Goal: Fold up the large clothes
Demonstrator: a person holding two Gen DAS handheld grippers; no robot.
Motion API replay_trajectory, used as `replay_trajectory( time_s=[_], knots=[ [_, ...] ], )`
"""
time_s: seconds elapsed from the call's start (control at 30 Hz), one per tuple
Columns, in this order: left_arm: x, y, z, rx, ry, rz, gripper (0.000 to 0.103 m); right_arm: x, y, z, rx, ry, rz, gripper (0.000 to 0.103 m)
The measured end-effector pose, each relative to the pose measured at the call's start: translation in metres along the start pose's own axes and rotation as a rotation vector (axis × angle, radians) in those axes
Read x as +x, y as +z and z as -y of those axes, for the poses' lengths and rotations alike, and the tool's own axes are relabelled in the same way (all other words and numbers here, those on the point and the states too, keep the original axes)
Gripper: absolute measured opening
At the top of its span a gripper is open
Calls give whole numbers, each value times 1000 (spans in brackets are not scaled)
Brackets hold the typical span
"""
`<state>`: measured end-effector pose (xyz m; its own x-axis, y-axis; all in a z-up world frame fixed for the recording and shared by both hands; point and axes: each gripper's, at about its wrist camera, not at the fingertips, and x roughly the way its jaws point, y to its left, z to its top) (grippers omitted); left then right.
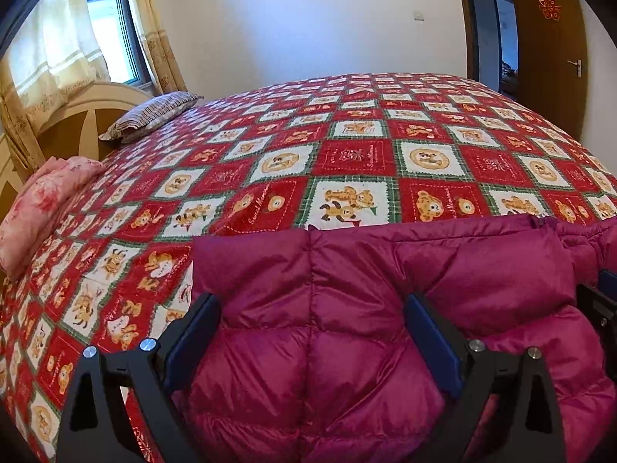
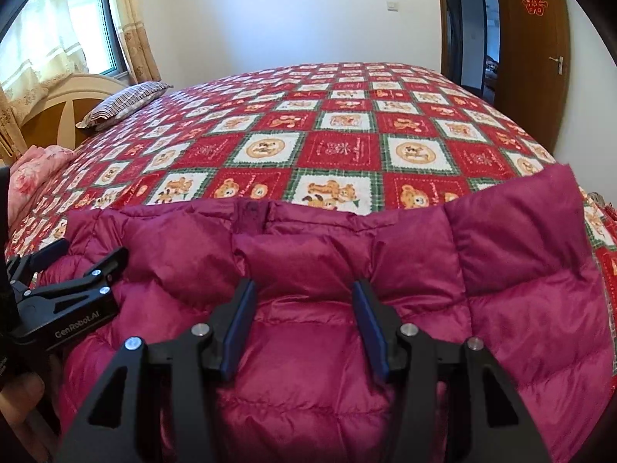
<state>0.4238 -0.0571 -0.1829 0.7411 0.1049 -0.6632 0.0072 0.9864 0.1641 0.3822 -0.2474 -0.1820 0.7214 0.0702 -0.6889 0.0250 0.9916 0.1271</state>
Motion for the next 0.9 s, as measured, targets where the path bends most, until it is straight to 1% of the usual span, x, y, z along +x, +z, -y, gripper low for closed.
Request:
replay_trajectory(
  time_s=[0.17, 0.63, 0.9],
  knots=[
    [5, 0, 1, -5, 3, -18, 98, 5, -1, -2, -6, -9, -15, 56],
    [12, -2, 5, 23, 25, -46, 99, 13, -2, -2, -10, -22, -37, 56],
    [13, -2, 7, 26, 27, -49, 99, 15, -2, -3, -15, -27, -43, 56]
  ],
)
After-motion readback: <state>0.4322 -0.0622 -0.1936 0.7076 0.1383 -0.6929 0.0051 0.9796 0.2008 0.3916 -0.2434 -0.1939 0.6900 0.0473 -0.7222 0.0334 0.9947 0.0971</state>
